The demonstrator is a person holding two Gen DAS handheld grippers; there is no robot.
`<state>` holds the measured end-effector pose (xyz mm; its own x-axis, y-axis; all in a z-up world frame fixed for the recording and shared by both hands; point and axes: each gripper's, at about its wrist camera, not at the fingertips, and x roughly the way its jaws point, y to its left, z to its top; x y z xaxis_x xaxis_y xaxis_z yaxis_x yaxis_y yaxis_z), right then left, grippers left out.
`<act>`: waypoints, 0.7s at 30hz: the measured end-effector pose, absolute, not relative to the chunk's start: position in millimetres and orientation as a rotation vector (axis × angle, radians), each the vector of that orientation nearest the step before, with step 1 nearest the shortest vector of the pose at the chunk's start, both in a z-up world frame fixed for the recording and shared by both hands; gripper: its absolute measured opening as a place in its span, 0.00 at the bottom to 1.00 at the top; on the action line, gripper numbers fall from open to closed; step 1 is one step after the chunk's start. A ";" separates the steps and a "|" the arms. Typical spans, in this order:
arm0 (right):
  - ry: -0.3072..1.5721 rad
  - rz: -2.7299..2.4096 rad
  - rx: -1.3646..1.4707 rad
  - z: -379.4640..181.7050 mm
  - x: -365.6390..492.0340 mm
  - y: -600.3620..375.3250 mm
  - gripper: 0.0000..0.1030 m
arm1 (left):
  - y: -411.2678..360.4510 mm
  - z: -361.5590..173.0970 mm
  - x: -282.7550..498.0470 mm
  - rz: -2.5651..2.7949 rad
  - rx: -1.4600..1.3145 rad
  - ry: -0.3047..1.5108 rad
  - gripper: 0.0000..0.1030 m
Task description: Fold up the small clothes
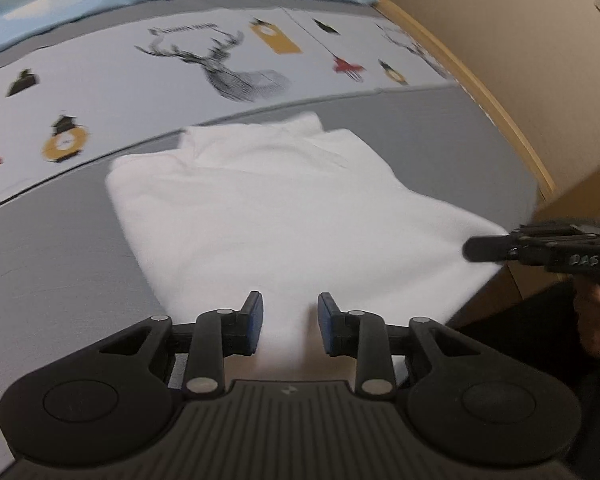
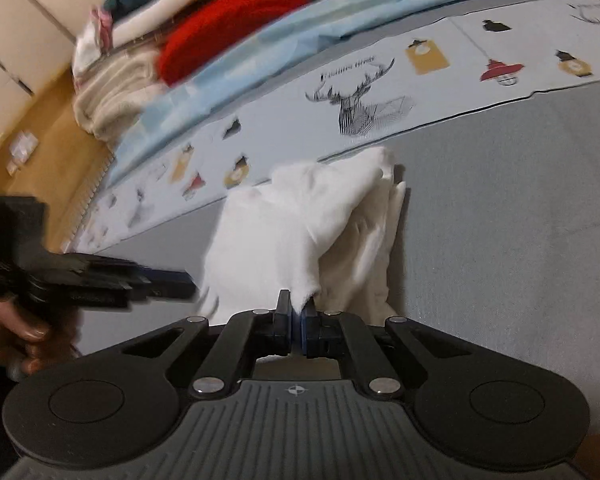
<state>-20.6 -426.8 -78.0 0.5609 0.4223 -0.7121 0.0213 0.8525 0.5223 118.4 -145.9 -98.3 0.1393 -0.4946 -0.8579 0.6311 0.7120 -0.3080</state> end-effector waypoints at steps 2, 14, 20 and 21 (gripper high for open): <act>1.043 0.243 0.417 -87.3 -23.0 -419.9 0.03 | -154.5 -107.1 115.1 -0.833 0.192 1.197 0.34; 0.903 0.066 0.519 -82.5 2.0 -452.3 0.40 | -170.3 -134.5 111.8 -0.774 0.274 1.258 0.36; 0.999 -0.033 0.590 -116.0 61.7 -451.6 0.40 | -163.1 -125.4 112.4 -0.761 0.234 1.240 0.36; 1.015 -0.035 0.574 -120.6 71.3 -448.9 0.40 | -161.0 -124.6 112.5 -0.757 0.233 1.239 0.36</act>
<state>71.3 -448.9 -120.6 0.5399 0.2319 -0.8091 0.2876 0.8526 0.4363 112.5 -161.0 -124.6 0.1228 -0.3918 -0.9118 0.6322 0.7391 -0.2324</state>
